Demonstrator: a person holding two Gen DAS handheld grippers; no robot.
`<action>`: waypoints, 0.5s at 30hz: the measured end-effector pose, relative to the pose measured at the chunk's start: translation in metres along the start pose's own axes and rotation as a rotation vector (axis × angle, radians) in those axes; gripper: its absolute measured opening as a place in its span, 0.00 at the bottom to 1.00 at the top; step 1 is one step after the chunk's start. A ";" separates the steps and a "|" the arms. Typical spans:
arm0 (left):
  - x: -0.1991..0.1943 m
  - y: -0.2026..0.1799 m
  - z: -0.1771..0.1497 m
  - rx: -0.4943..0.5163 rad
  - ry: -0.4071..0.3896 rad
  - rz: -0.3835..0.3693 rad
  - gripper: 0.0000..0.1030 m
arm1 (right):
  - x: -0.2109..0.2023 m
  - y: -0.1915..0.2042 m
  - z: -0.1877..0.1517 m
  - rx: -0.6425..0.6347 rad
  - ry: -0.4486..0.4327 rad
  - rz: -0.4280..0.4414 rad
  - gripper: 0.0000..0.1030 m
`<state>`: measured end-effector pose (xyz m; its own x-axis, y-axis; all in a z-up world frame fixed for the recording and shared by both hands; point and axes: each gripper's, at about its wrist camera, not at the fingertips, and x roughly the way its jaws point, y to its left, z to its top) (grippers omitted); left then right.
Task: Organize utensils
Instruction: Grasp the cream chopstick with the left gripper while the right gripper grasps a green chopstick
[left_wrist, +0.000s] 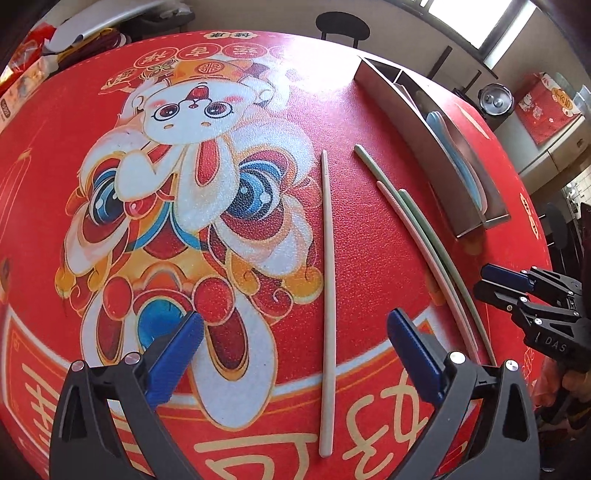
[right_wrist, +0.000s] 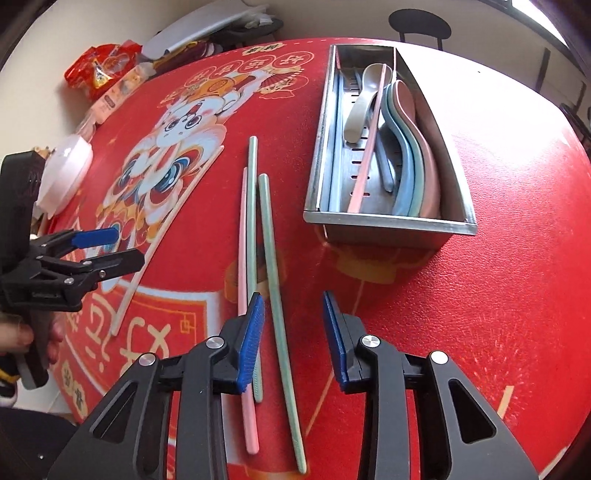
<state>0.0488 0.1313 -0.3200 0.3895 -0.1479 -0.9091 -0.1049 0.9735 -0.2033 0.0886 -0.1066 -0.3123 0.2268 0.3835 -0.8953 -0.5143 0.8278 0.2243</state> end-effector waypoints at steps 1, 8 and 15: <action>0.001 0.000 0.000 0.000 0.001 0.000 0.94 | 0.002 0.002 0.001 -0.006 0.003 -0.003 0.27; 0.006 -0.008 0.006 0.021 -0.006 0.026 0.94 | 0.014 0.011 0.006 -0.058 0.035 -0.016 0.16; 0.011 -0.015 0.009 0.069 -0.016 0.082 0.94 | 0.016 0.009 0.003 -0.064 0.047 -0.022 0.06</action>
<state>0.0627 0.1167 -0.3238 0.3972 -0.0649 -0.9155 -0.0738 0.9920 -0.1023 0.0897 -0.0922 -0.3232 0.2005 0.3447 -0.9171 -0.5620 0.8072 0.1805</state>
